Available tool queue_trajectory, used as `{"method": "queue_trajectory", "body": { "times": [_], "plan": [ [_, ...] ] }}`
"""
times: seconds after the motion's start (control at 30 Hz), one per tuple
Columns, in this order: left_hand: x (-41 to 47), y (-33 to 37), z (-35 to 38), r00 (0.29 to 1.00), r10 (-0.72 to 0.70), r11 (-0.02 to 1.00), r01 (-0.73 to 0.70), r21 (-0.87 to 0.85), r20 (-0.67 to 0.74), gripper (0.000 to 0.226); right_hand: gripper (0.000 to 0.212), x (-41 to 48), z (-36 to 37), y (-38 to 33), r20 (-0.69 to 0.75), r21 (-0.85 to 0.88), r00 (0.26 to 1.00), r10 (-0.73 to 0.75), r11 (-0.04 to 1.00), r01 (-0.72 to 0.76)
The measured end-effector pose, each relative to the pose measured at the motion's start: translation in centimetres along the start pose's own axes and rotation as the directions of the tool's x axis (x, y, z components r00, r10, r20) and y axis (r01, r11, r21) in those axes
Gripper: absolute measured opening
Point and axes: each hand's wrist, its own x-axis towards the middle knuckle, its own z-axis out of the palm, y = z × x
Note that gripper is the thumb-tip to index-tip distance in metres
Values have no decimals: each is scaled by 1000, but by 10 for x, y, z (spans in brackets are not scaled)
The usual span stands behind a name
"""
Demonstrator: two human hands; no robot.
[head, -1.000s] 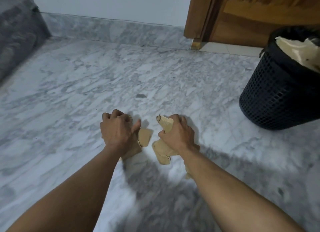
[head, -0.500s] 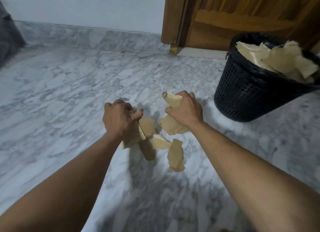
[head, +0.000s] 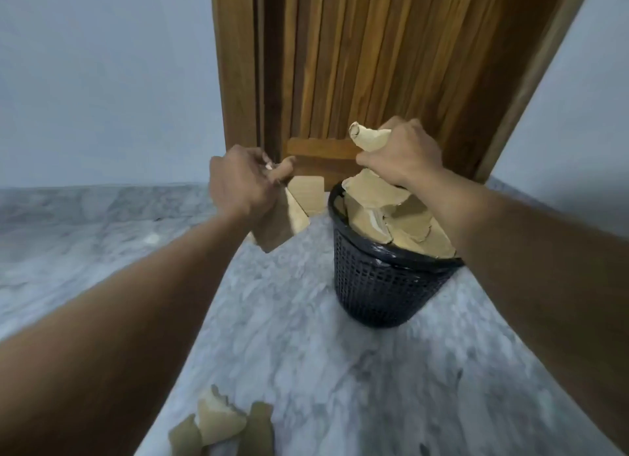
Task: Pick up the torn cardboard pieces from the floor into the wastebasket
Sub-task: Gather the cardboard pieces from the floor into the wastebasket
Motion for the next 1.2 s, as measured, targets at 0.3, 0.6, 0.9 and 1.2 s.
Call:
{"method": "queue_trajectory", "body": {
  "times": [0.3, 0.6, 0.9, 1.2],
  "plan": [
    [17, 116, 146, 850, 49, 994, 12, -111, 525, 62, 61, 38, -27, 107, 229, 100, 931, 285, 944, -314],
    [-28, -1, 64, 958, 158, 975, -190, 118, 241, 43, 53, -14, 0, 45, 154, 129, 985, 82, 986, -103],
    [-156, -211, -22, 829, -155, 893, -115, 435, 537, 48, 53, -169, 139, -29, 344, -39, 903, -258, 957, 289],
    [-220, -265, -48, 483, -205, 700, -536, 472, 851, 71, 79, -286, 206, -16, 940, 133, 280, -196, 964, 228]
  ]
}}
